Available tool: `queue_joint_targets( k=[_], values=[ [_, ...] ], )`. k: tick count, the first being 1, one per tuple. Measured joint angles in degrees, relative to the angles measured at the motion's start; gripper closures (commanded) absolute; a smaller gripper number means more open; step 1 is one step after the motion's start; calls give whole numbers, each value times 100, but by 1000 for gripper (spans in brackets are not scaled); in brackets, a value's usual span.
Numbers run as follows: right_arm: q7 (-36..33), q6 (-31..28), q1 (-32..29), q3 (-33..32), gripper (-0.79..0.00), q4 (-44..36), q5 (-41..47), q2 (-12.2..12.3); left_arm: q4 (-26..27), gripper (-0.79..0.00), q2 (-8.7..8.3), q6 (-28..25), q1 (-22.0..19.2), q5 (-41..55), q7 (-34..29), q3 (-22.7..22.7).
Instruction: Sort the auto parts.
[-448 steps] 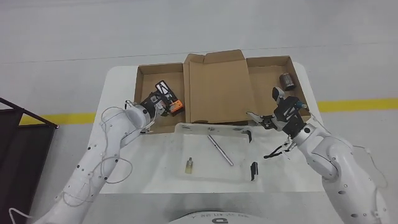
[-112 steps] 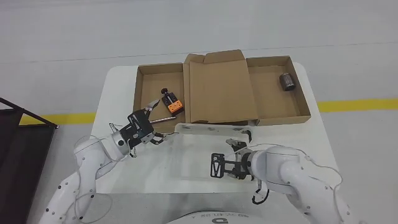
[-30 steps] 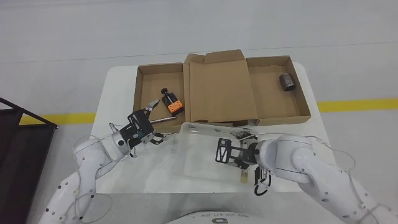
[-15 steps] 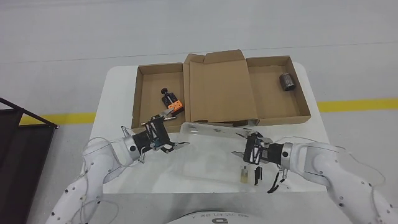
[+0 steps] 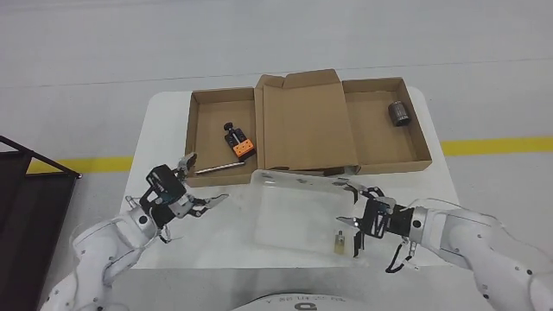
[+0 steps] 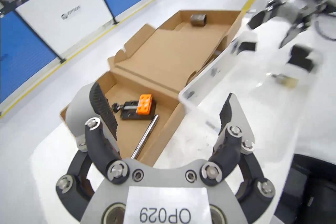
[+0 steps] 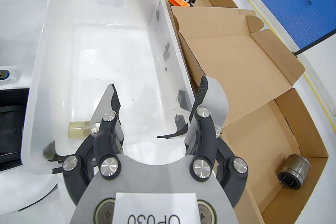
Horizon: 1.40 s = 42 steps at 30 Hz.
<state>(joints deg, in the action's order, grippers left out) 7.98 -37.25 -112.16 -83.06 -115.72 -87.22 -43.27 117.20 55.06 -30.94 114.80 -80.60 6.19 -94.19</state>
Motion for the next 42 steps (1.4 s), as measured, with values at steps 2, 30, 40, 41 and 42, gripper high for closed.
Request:
queue_joint_targets(
  k=[2, 30, 40, 41, 42],
  values=[
    [5, 14, -15, 3, -582, -39, -55, -3, 26, -533, 1, 116, 102, -111, -173, -53],
    [690, 239, -773, -605, -785, -634, -422, -17, -811, -372, 151, -1266, -1985, -434, -2638, 2442],
    [720, 181, -843, -652, -785, -611, -390, -37, -966, -785, 161, -1179, -2189, -257, -2604, 2532],
    [712, 177, -841, -648, -785, -615, -389, -38, -956, -785, 157, -1168, -2175, -249, -2575, 2510],
    [709, 176, -840, -647, -785, -616, -389, -38, -950, -785, 155, -1165, -2168, -246, -2560, 2499]
  ],
)
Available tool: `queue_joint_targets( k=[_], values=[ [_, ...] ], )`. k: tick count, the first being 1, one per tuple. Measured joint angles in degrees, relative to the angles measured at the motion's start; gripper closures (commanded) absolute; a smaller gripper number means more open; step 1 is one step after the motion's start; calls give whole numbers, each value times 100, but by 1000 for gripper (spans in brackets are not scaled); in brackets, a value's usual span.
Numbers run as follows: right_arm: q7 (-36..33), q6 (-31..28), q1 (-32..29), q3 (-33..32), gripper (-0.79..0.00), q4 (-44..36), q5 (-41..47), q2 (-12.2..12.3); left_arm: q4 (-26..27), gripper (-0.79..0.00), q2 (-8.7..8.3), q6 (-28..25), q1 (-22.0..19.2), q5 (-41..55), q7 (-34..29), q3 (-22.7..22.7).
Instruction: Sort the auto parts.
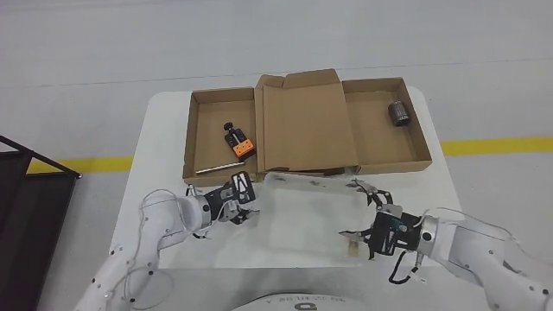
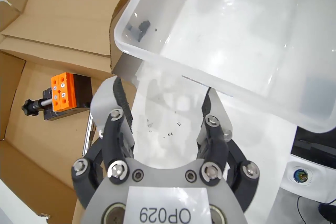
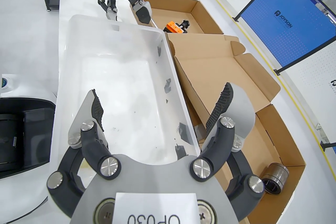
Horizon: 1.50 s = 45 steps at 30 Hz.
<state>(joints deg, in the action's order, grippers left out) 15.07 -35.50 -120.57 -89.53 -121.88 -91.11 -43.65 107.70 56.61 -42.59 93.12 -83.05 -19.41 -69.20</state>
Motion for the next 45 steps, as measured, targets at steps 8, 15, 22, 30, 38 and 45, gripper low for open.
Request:
queue_joint_targets(
  k=[8, 15, 22, 30, 38, 45],
  values=[
    [2, 1, 0, -1, -785, 1, 0, 0, 0, -785, 0, -3, -1, -1, -2, 3],
    [2, 1, 0, -1, -785, 1, -1, 0, 0, -785, 0, -3, -1, -1, -3, 3],
    [2, 1, 0, -1, -785, 1, -1, 0, 0, -785, 0, -3, -1, -1, -3, 3],
    [-1020, -391, 84, 131, -785, -429, -314, 8, 0, -785, 0, -3, -1, -1, -3, 3],
    [-2417, -949, 298, 267, -782, -689, 158, -1, 0, -785, 0, -3, -1, -1, -3, 3],
    [-3873, -1141, 949, 738, -767, -624, 764, -50, 0, -785, 0, -3, -1, -1, -2, 3]
  ],
)
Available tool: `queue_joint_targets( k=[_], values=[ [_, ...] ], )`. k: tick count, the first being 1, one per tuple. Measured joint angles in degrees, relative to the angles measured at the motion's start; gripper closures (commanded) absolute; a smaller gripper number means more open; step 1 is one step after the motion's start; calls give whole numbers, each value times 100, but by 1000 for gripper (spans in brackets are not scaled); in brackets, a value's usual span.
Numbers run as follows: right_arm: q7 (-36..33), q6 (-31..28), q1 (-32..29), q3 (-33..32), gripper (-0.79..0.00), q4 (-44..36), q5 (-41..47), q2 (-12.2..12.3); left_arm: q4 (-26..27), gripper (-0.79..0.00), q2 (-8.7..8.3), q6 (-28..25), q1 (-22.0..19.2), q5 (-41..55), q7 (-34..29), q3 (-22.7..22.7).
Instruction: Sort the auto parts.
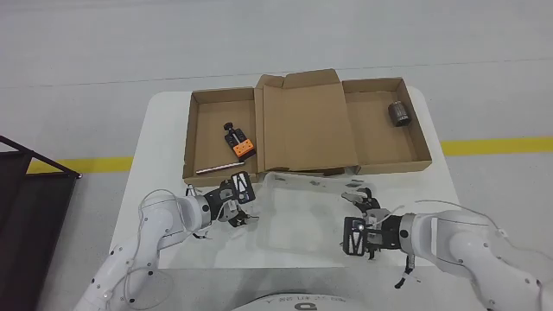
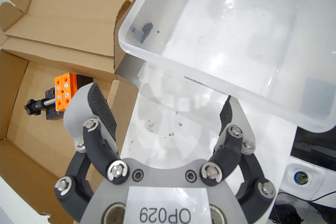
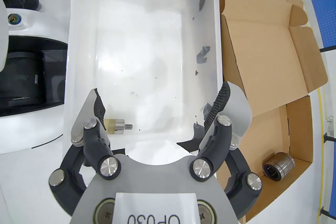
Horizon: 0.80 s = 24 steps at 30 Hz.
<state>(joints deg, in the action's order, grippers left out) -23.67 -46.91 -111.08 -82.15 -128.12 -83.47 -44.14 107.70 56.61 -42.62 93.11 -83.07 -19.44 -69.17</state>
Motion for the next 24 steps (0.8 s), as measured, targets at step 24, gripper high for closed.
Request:
queue_joint_targets(
  k=[24],
  values=[
    [-3359, -12, 1964, 1796, -723, 572, 2010, -71, 0, -785, 0, 0, 0, 0, 0, 0]
  ],
)
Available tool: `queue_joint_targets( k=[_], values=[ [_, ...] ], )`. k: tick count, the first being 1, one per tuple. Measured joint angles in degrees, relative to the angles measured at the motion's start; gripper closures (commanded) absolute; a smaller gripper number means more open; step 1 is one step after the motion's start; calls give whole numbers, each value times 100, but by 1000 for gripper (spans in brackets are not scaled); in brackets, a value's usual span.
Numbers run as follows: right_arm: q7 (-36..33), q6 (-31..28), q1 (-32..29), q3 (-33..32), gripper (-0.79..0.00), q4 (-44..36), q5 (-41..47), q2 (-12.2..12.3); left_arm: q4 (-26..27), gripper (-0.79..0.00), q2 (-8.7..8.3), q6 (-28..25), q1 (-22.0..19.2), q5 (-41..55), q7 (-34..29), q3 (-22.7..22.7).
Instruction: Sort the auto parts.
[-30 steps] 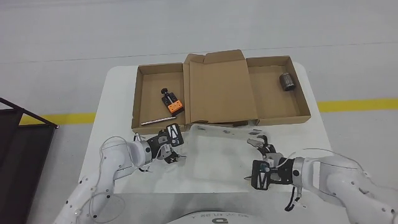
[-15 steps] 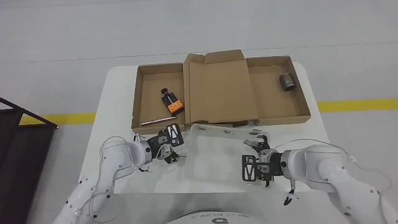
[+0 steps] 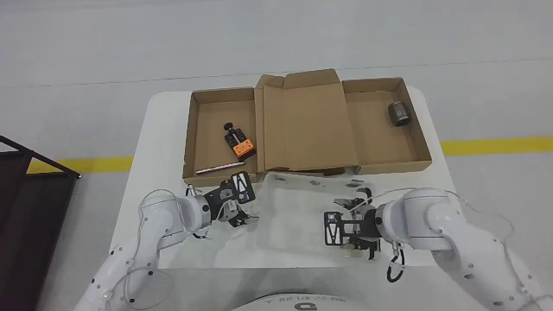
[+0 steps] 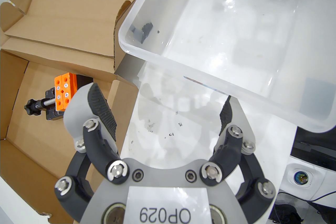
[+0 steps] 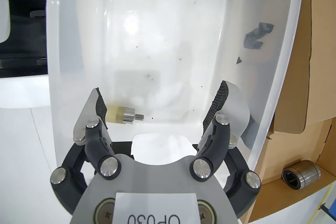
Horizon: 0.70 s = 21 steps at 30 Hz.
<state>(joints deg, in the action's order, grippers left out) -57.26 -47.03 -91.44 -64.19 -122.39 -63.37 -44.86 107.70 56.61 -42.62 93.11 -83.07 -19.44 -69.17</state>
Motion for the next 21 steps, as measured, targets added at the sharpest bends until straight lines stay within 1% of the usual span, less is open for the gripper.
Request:
queue_joint_targets(
  k=[3, 6, 9, 17, 19, 21],
  values=[
    [-250, 251, 330, 355, -708, 74, 67, 26, 0, -785, 0, 0, 0, 0, 0, 0],
    [-507, 506, 657, 730, -723, 152, 150, 56, 0, -785, 0, 0, 0, 0, 0, 0],
    [-684, 684, 960, 1111, -785, 222, 251, 94, 0, -785, 0, 0, 0, 0, 0, 0],
    [-1043, 1042, 1551, 1879, -785, 309, 490, 253, 0, -785, 0, 0, 0, 0, 0, 0],
    [-1131, 1130, 1679, 2088, -760, 332, 513, 301, 0, -785, 0, 0, 0, 0, 0, 0],
    [-1236, 1235, 1833, 2283, -770, 359, 556, 342, 0, -785, 0, 0, 0, 0, 0, 0]
  ],
)
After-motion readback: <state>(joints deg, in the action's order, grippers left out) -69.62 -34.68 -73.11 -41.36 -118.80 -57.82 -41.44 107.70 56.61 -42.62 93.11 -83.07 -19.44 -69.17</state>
